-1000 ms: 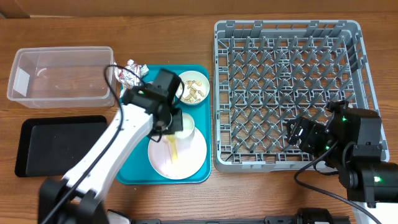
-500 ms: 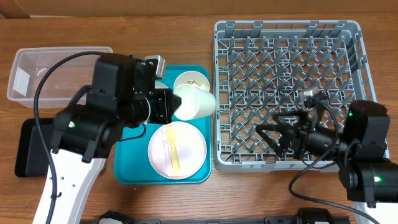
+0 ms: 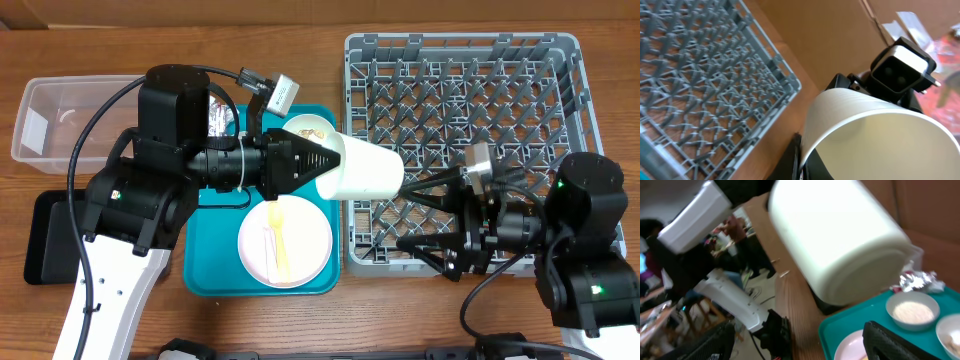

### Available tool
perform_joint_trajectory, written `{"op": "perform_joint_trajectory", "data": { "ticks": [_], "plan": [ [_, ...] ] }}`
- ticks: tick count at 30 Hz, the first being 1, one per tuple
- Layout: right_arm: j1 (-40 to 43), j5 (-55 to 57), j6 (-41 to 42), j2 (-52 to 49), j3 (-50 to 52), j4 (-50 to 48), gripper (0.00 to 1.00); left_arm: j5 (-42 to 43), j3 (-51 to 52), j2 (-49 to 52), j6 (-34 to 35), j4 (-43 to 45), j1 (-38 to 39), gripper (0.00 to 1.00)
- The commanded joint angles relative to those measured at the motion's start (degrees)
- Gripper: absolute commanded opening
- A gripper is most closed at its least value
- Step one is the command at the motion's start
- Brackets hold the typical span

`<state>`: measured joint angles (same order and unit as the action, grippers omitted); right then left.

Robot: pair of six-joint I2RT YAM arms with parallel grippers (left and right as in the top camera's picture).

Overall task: Sort waste into correct bins and load items into the dishwasher rack
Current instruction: 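Lift the cup with the left gripper and pass it to the right gripper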

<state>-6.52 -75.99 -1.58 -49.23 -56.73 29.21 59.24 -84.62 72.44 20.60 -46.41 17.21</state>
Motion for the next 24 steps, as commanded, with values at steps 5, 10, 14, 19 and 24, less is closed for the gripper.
{"op": "perform_joint_trajectory", "data": {
  "ticks": [5, 10, 14, 19, 24],
  "plan": [
    [-2.1, 1.9, 3.1, -0.1, -1.5, -7.2, 0.86, 9.5, -0.6, -0.1, -0.2, 1.9, -0.2, 0.04],
    [-2.2, 1.9, 7.0, -1.5, -1.5, -12.8, 0.86, 9.6, -0.6, -0.1, -0.4, 3.0, 0.3, 0.04],
    [-2.2, 1.8, 11.9, -2.7, -1.5, -19.3, 0.85, 8.9, -0.6, -0.1, -1.0, 3.0, 1.5, 0.04],
    [-2.2, 1.7, 18.5, -4.2, -1.5, -26.6, 0.81, 7.6, -0.6, -0.1, -1.2, 3.0, 2.3, 0.04],
    [-2.2, -0.4, 20.1, -5.1, -1.5, -30.4, 0.7, 6.5, -0.6, -0.1, -1.3, 3.0, 2.3, 0.04]
  ]
}}
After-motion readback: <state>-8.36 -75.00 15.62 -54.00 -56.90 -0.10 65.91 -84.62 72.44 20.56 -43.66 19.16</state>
